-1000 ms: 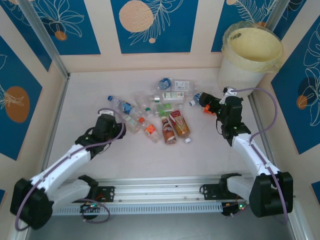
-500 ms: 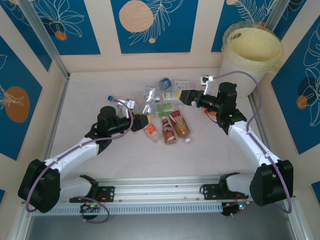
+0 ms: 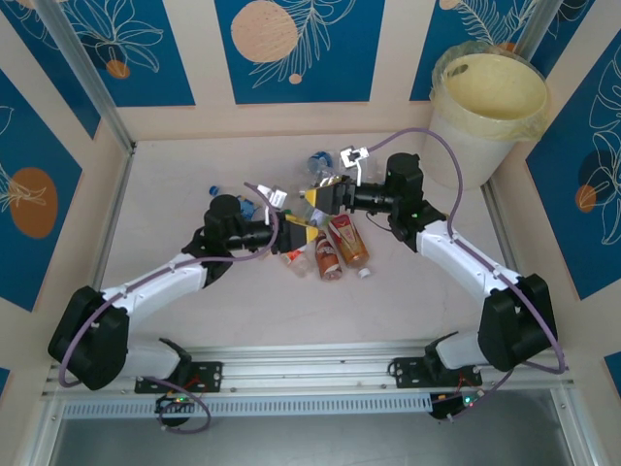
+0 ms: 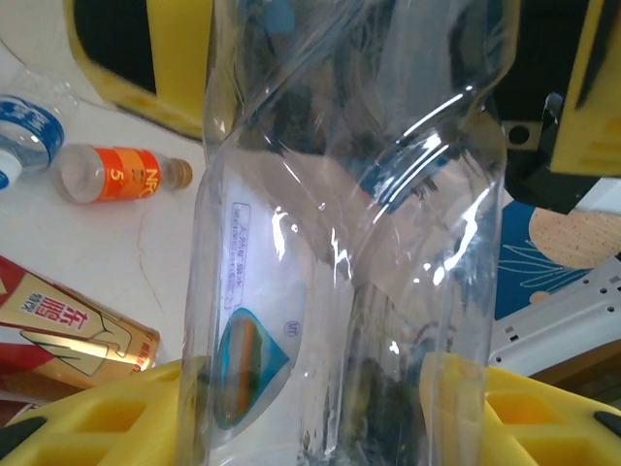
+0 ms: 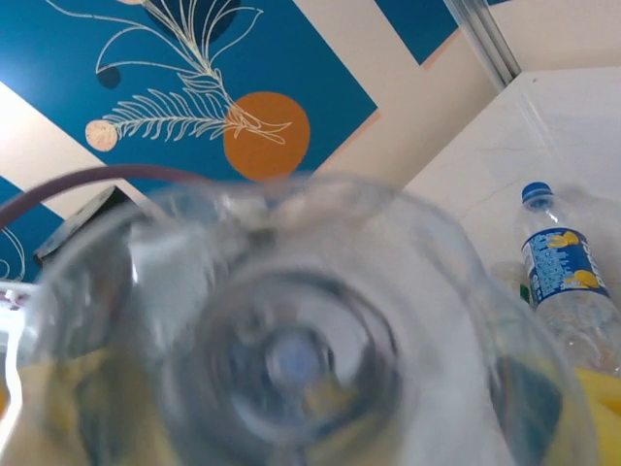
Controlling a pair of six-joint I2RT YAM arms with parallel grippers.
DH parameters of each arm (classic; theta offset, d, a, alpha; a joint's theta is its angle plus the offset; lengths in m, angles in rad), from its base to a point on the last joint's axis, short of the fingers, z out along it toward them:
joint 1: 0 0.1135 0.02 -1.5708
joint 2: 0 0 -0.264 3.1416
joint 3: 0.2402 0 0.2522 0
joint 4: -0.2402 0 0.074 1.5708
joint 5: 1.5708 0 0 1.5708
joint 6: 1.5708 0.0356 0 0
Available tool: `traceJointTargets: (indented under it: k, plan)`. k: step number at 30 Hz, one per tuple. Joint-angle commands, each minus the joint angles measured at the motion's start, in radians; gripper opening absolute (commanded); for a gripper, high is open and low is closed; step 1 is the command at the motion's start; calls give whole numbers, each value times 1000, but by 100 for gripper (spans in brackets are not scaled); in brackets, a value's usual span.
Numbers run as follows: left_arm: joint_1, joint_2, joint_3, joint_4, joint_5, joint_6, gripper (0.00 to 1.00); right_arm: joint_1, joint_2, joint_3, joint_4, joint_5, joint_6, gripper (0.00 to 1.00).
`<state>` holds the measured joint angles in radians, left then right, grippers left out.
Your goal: Put the plastic bottles in the bin
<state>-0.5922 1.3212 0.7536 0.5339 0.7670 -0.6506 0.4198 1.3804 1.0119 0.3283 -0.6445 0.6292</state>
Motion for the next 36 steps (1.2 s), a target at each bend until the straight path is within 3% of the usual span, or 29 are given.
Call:
traceJointTargets:
  k: [1, 5, 9, 12, 15, 19, 22, 24, 29, 36]
  plan:
    - [-11, -3, 36, 3, 15, 36, 39, 4, -1, 17, 51, -35, 8, 76]
    - [-10, 0, 42, -44, -8, 62, 48, 6, -5, 22, 11, -38, -26, 55]
    - [-9, -10, 56, -179, -135, 100, 86, -2, -21, 49, -109, 41, -93, 42]
    - [-5, -52, 48, -275, -304, 145, 100, -33, -40, 52, -150, 98, -111, 37]
    - [0, -101, 15, -310, -457, 164, 100, -78, -54, 63, -209, 189, -116, 31]
    - [2, -171, -52, -338, -725, 147, 100, -127, -44, 140, -413, 409, -187, 26]
    - [9, -209, -81, -433, -975, 76, 100, -173, -34, 200, -468, 464, -235, 25]
    - [25, -222, -90, -493, -1058, 28, 100, -211, -7, 273, -515, 487, -260, 24]
    - [54, -252, -134, -496, -1100, -50, 100, -297, 96, 492, -560, 552, -335, 24]
    - [83, -300, -198, -471, -1115, -140, 100, -338, 310, 888, -551, 797, -470, 23]
